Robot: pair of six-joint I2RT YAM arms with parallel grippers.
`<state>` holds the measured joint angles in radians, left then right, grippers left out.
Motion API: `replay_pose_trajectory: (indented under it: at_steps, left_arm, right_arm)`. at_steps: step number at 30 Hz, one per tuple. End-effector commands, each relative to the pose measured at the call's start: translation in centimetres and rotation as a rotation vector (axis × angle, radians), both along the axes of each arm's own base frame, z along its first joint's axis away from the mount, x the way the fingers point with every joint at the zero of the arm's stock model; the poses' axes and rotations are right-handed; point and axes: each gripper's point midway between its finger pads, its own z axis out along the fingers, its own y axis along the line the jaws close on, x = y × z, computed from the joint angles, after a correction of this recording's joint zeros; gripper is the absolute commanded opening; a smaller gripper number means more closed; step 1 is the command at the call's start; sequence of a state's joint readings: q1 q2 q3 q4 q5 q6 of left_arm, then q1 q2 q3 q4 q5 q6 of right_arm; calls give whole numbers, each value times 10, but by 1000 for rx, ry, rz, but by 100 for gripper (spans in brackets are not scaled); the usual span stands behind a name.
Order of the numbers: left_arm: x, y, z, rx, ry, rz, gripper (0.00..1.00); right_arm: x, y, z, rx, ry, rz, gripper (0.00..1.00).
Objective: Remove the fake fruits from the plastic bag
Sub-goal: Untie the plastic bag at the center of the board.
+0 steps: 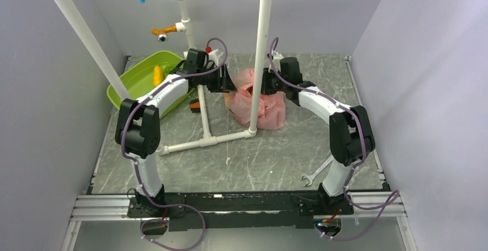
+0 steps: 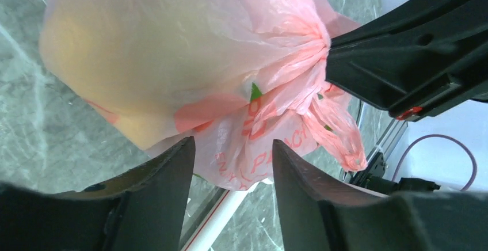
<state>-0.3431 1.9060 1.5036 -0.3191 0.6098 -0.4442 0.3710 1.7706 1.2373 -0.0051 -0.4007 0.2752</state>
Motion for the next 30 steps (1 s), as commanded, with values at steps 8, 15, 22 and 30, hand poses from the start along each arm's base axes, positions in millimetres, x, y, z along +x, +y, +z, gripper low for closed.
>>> replay_pose_trajectory:
  at_steps: [8, 15, 22, 30]
  left_arm:
    - [29, 9, 61, 112, -348, -75, 85]
    - [22, -15, 38, 137, -338, -132, 84]
    - [21, -17, 29, 144, -317, -157, 74]
    - [18, -21, 17, 155, -260, -181, 22]
  right_arm:
    - [-4, 43, 36, 61, -78, 326, 2]
    - [-14, 53, 38, 85, -63, 382, 2]
    - [-27, 50, 41, 79, -67, 369, 4]
    - [-24, 40, 36, 57, -68, 287, 8]
